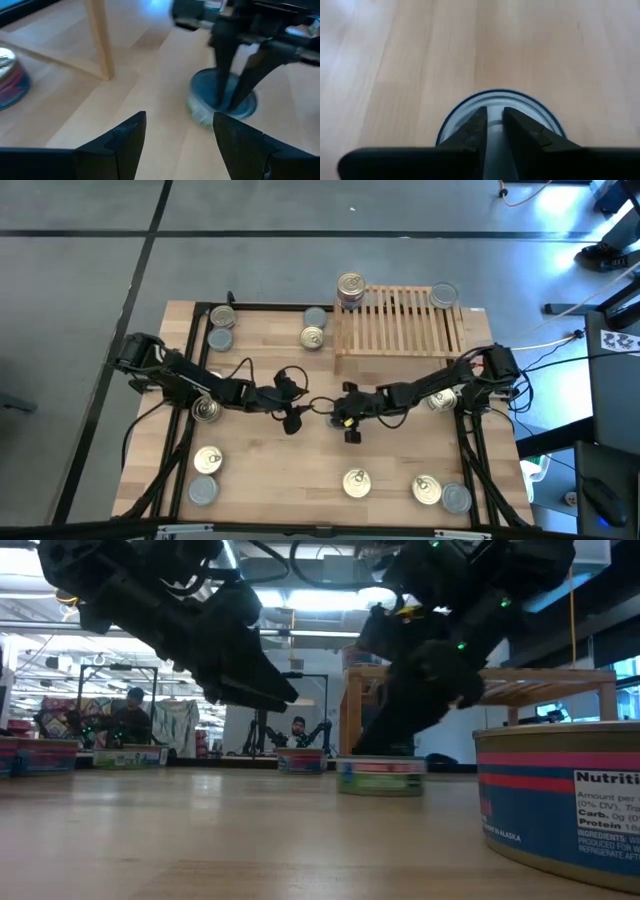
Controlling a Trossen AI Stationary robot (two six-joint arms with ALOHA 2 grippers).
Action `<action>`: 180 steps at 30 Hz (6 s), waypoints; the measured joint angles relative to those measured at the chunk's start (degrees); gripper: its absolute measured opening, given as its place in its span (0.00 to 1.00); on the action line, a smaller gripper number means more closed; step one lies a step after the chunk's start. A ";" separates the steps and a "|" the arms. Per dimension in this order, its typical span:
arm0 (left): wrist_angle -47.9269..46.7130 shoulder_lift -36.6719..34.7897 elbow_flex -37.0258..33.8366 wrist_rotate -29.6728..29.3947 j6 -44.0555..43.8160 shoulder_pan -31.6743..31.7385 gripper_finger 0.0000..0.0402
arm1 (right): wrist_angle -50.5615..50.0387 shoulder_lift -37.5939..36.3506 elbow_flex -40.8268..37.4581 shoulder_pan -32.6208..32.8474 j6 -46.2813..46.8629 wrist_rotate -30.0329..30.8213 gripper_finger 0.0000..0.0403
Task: Stack canned seafood by type on shelf
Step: Stack the green tuna can on top of the green tuna can on the shelf
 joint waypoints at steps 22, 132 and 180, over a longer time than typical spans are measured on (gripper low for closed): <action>0.32 15.53 14.21 8.98 7.90 1.86 0.57 | -21.44 -20.24 0.79 4.70 -7.40 -0.47 0.18; 8.07 16.64 11.62 26.26 -1.17 10.76 0.57 | -25.36 -16.08 0.70 17.94 -21.35 36.13 0.34; -8.95 15.96 11.65 12.13 3.10 3.21 0.57 | -54.89 -31.77 17.27 -48.62 -23.71 42.82 0.34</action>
